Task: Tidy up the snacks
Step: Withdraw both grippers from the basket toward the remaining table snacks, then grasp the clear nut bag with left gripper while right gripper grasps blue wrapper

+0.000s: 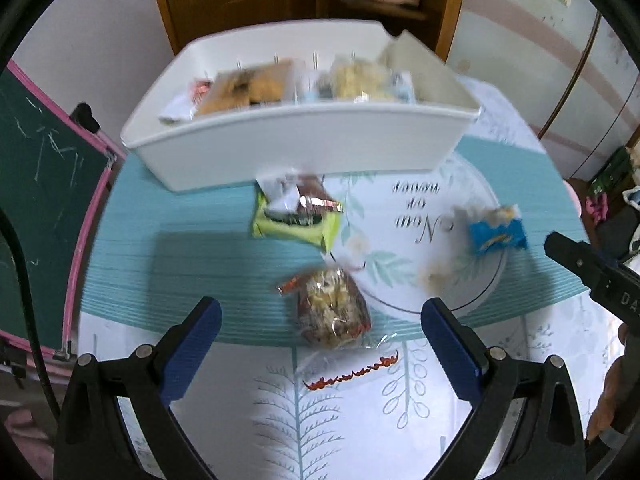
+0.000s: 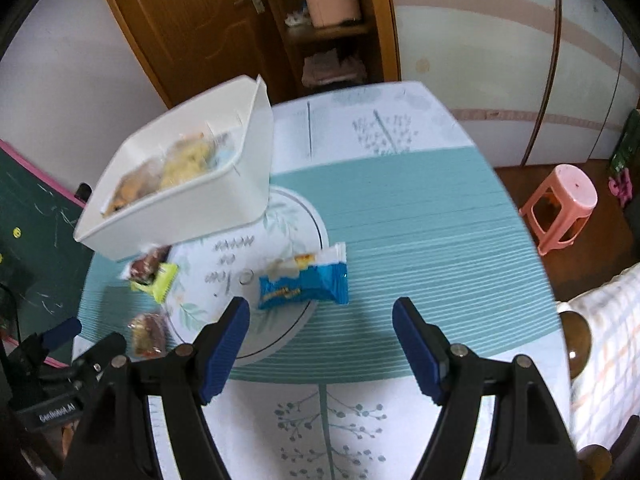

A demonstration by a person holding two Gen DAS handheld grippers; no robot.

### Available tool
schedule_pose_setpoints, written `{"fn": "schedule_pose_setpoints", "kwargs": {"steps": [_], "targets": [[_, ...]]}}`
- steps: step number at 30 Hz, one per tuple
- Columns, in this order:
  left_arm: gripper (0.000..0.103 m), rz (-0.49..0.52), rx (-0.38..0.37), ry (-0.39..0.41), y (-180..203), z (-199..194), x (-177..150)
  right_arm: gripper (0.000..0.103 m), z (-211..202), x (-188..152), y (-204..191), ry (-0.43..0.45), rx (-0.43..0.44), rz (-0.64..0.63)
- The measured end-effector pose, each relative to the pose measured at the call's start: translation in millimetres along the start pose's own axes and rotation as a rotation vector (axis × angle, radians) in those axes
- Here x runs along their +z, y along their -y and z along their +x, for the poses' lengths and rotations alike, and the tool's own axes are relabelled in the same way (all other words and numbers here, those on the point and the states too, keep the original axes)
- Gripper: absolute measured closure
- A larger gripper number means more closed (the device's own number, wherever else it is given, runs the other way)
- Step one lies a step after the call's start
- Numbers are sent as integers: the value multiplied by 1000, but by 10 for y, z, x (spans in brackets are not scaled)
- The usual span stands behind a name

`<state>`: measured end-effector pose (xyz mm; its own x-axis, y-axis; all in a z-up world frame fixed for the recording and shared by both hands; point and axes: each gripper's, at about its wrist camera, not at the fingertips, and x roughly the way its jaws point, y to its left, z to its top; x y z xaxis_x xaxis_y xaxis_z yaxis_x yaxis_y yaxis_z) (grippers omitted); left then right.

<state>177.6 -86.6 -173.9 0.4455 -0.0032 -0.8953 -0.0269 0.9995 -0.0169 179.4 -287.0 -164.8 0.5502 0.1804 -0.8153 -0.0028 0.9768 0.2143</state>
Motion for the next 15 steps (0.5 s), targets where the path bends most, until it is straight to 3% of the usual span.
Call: {"fn": "schedule_pose_setpoints", "kwargs": {"steps": [15], "targets": [[3,-110,-30,-137,-98,569,-14,29,602,124,-273,-5,-55,-127]]}}
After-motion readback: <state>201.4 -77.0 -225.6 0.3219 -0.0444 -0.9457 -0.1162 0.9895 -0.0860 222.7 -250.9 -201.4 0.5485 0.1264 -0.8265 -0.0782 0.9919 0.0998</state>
